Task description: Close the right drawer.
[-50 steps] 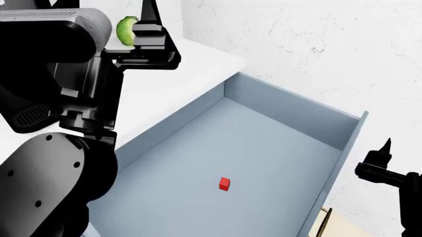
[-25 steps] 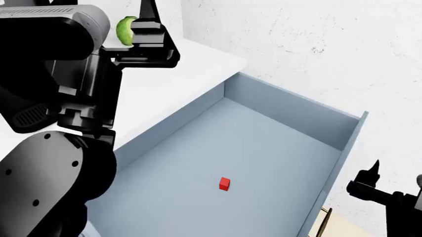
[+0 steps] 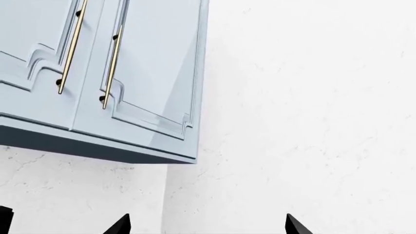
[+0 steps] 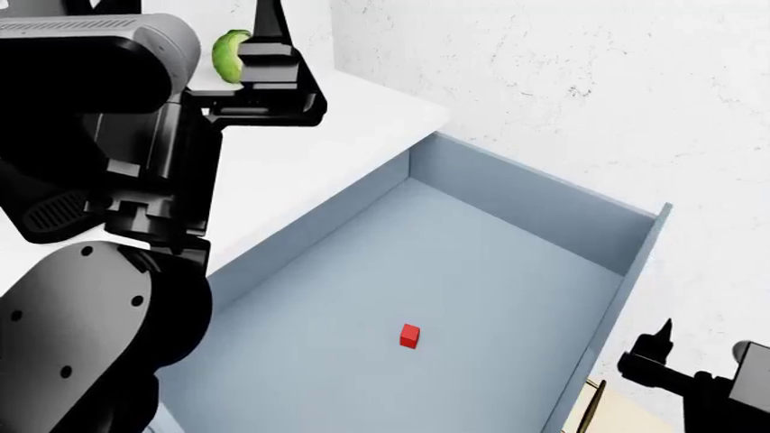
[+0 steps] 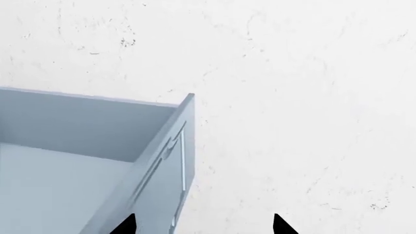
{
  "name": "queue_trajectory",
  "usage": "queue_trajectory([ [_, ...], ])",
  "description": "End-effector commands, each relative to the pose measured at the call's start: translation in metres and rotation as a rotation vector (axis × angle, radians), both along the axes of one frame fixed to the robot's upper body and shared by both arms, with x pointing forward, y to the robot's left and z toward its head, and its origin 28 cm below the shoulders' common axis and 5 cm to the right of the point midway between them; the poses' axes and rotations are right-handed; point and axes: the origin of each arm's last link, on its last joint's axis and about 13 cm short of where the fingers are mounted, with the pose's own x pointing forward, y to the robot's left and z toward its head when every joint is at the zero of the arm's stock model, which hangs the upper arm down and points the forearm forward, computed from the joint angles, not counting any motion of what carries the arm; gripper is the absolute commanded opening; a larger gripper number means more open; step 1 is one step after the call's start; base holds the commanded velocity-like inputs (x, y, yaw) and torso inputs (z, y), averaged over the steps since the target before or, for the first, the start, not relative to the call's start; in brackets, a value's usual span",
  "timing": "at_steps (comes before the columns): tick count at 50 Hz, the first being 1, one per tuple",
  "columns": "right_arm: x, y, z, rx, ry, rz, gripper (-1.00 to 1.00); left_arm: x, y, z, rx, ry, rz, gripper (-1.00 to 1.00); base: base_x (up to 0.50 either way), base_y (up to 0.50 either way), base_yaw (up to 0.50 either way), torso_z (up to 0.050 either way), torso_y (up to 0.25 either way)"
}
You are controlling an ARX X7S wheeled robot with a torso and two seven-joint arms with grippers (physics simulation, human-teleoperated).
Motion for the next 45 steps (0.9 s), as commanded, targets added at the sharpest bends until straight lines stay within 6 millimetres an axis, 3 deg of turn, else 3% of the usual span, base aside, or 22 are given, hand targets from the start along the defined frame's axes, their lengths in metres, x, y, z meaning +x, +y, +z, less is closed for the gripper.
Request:
queue_trajectory([
  [1,-0.001,-0.002,-0.012,0.016,0.021,-0.004,1.00,0.000,0.000,-0.001,0.000,0.003,0.002,1.00,0.00,0.00,0.00,0.000,0.000],
  [45,0.001,-0.002,-0.051,0.075,0.074,-0.022,1.00,0.001,0.000,-0.005,0.005,0.013,0.000,1.00,0.00,0.00,0.00,0.000,0.000],
])
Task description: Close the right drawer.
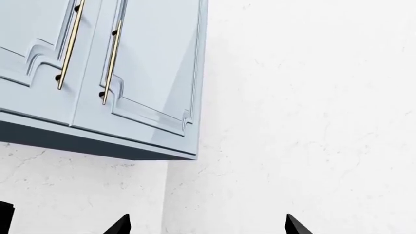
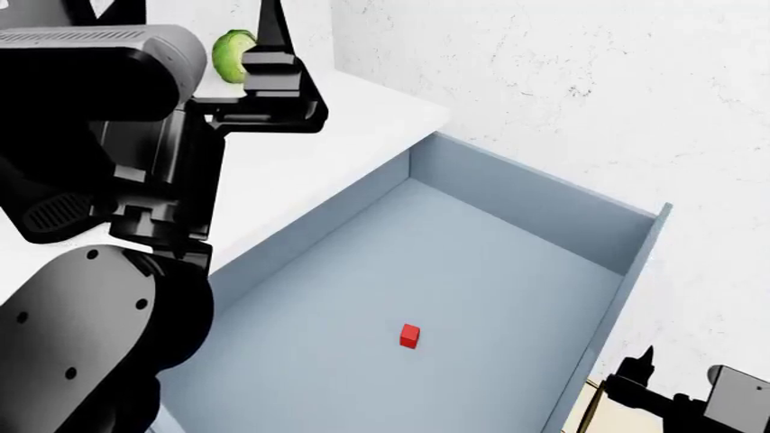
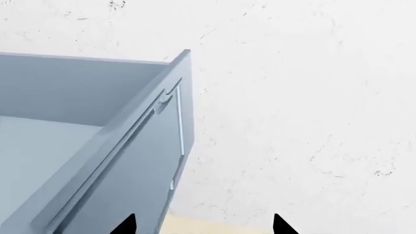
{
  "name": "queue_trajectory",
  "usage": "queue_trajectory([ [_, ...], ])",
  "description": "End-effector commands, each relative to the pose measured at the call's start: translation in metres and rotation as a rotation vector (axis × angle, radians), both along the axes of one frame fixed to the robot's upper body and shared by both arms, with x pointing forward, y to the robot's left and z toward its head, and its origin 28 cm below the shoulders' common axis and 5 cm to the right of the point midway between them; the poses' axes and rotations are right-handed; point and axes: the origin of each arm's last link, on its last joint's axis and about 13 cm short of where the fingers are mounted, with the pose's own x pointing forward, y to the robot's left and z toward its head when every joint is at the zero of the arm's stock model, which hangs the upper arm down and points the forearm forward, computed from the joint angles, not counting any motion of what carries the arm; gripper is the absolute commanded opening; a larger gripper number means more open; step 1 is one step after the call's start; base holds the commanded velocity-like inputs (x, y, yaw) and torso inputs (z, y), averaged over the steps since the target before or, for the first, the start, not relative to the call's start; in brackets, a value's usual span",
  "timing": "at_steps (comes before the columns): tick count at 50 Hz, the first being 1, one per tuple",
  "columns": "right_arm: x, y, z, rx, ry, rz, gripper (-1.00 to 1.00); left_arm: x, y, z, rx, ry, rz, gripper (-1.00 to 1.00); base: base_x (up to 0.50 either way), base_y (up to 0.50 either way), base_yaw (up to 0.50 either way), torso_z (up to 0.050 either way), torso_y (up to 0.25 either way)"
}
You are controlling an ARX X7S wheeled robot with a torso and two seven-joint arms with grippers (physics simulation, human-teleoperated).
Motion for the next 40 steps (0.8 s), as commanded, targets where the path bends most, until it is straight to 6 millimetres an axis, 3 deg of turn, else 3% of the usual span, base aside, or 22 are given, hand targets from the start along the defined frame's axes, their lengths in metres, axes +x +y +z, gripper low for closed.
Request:
queue_trajectory([
  [1,-0.002,-0.001,-0.010,0.014,0.013,-0.010,1.00,0.000,0.000,-0.001,0.000,0.001,-0.001,1.00,0.00,0.00,0.00,0.000,0.000],
  [27,0.005,0.003,-0.028,0.044,0.034,0.002,1.00,0.000,-0.001,-0.003,0.007,0.011,-0.004,1.00,0.00,0.00,0.00,0.000,0.000],
  [40,0.018,0.011,-0.038,0.060,0.042,0.036,1.00,0.001,0.001,-0.006,0.007,0.016,0.002,1.00,0.00,0.00,0.00,0.000,0.000],
])
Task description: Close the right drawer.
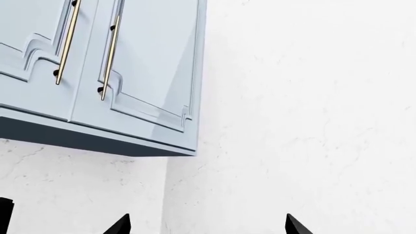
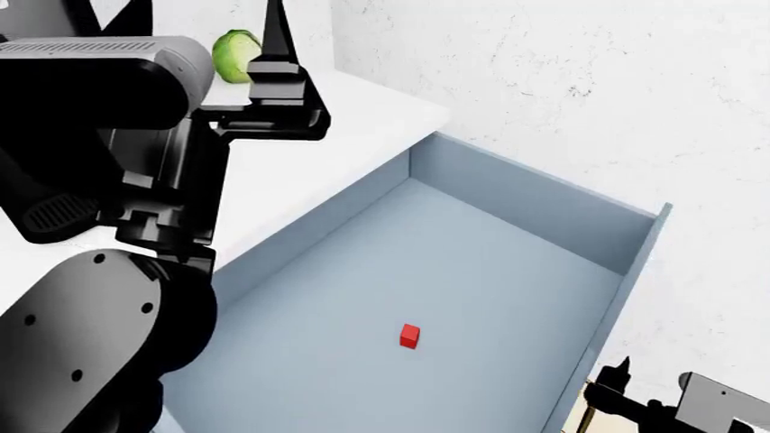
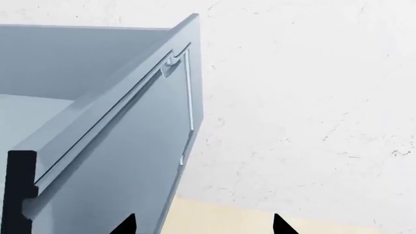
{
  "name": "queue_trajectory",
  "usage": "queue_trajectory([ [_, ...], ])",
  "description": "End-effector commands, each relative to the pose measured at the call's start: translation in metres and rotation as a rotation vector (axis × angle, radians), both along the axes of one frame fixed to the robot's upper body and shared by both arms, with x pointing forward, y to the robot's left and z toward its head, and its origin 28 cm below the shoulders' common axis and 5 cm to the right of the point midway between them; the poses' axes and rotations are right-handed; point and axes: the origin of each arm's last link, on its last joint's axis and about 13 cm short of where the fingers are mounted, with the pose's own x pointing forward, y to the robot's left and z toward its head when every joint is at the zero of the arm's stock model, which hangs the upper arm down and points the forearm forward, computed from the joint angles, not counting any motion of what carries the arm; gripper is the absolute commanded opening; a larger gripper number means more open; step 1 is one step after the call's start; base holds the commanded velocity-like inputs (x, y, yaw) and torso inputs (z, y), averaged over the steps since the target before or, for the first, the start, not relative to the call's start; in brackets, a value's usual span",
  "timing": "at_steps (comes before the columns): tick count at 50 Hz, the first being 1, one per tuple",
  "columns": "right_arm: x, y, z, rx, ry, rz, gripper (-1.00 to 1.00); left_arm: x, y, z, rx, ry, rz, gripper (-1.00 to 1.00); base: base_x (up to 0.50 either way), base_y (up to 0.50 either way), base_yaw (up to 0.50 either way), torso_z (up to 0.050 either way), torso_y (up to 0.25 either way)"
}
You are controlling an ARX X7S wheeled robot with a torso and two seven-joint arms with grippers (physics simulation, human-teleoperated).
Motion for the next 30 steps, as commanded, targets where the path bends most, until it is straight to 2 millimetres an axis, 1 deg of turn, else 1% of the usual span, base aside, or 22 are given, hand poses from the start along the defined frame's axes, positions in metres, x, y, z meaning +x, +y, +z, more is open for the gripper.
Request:
queue_trajectory([
  [1,0.009,0.006,-0.007,0.012,0.004,0.023,1.00,0.000,0.002,-0.002,0.001,0.005,0.005,1.00,0.00,0.00,0.00,0.000,0.000],
  [9,0.012,0.008,-0.011,0.023,0.007,0.034,1.00,0.000,0.002,-0.003,0.000,0.007,0.006,1.00,0.00,0.00,0.00,0.000,0.000],
  [13,0.014,0.010,-0.009,0.022,0.006,0.039,1.00,0.000,0.002,-0.003,0.000,0.004,0.006,1.00,0.00,0.00,0.00,0.000,0.000],
  [15,0.016,0.012,-0.012,0.029,0.008,0.048,1.00,0.000,0.002,-0.004,0.000,0.007,0.008,1.00,0.00,0.00,0.00,0.000,0.000],
  [19,0.021,0.017,-0.016,0.035,0.014,0.069,1.00,0.001,0.002,-0.005,-0.002,0.010,0.006,1.00,0.00,0.00,0.00,0.000,0.000],
  [30,0.040,0.030,-0.016,0.032,0.025,0.130,1.00,0.001,0.004,-0.008,-0.007,0.015,0.010,1.00,0.00,0.00,0.00,0.000,0.000],
])
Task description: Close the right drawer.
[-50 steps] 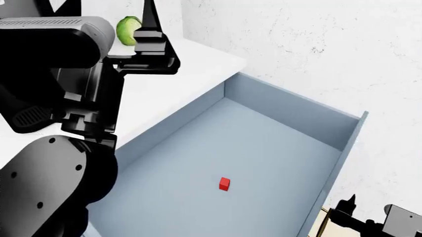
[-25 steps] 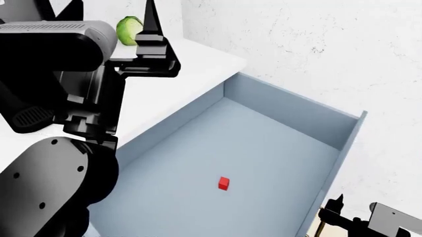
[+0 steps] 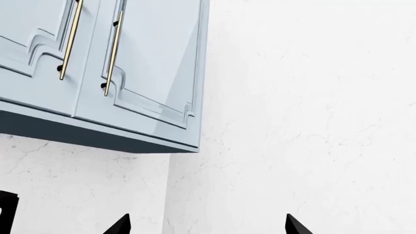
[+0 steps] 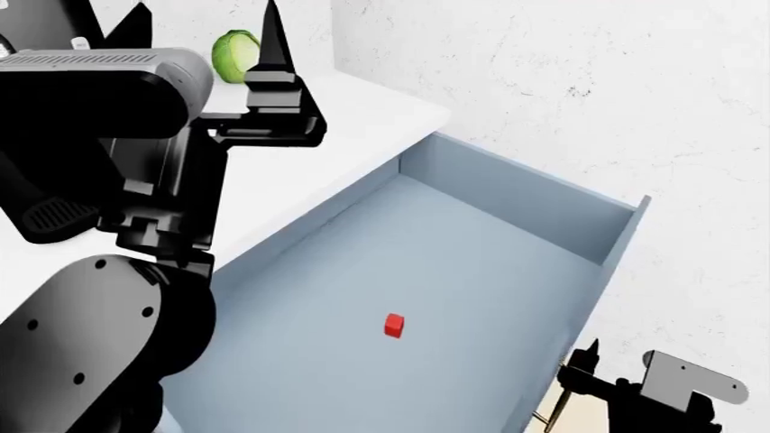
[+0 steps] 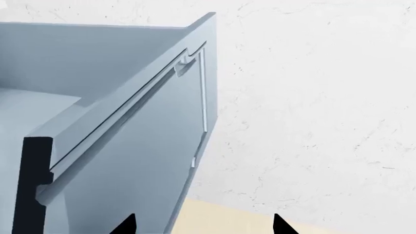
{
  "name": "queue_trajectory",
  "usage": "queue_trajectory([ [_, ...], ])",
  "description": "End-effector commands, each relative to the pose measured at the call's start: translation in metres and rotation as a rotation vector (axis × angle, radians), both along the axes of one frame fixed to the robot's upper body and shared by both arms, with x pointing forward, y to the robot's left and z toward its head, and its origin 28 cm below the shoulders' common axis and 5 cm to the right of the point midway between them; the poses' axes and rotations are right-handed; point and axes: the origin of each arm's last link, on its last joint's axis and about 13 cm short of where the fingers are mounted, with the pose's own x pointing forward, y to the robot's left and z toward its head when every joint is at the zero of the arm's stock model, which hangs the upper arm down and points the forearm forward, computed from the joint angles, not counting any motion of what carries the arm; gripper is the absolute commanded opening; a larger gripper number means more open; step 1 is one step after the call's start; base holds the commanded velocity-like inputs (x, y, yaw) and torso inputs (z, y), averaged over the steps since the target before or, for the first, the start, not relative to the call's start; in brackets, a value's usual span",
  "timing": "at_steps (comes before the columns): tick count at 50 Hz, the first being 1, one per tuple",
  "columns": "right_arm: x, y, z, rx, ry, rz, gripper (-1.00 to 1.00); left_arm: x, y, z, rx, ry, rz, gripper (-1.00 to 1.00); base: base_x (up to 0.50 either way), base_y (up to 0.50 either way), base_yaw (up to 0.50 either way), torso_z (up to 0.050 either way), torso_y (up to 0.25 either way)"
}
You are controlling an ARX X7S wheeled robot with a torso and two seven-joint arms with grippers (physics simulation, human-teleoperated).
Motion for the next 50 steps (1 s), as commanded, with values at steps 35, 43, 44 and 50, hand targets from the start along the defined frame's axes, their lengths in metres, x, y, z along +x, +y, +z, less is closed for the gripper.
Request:
queue_trajectory([
  [35,0.061,0.056,-0.016,0.013,0.081,0.254,1.00,0.002,0.005,-0.008,-0.015,0.012,0.008,1.00,0.00,0.00,0.00,0.000,0.000],
  [43,0.074,0.069,-0.015,0.008,0.087,0.312,1.00,0.001,0.008,-0.008,-0.017,0.012,0.016,1.00,0.00,0.00,0.00,0.000,0.000],
  [44,0.075,0.071,-0.015,0.007,0.089,0.320,1.00,0.001,0.008,-0.008,-0.016,0.013,0.018,1.00,0.00,0.00,0.00,0.000,0.000],
  [50,0.080,0.079,-0.016,-0.005,0.099,0.364,1.00,0.000,0.009,-0.006,-0.017,0.009,0.022,1.00,0.00,0.00,0.00,0.000,0.000],
])
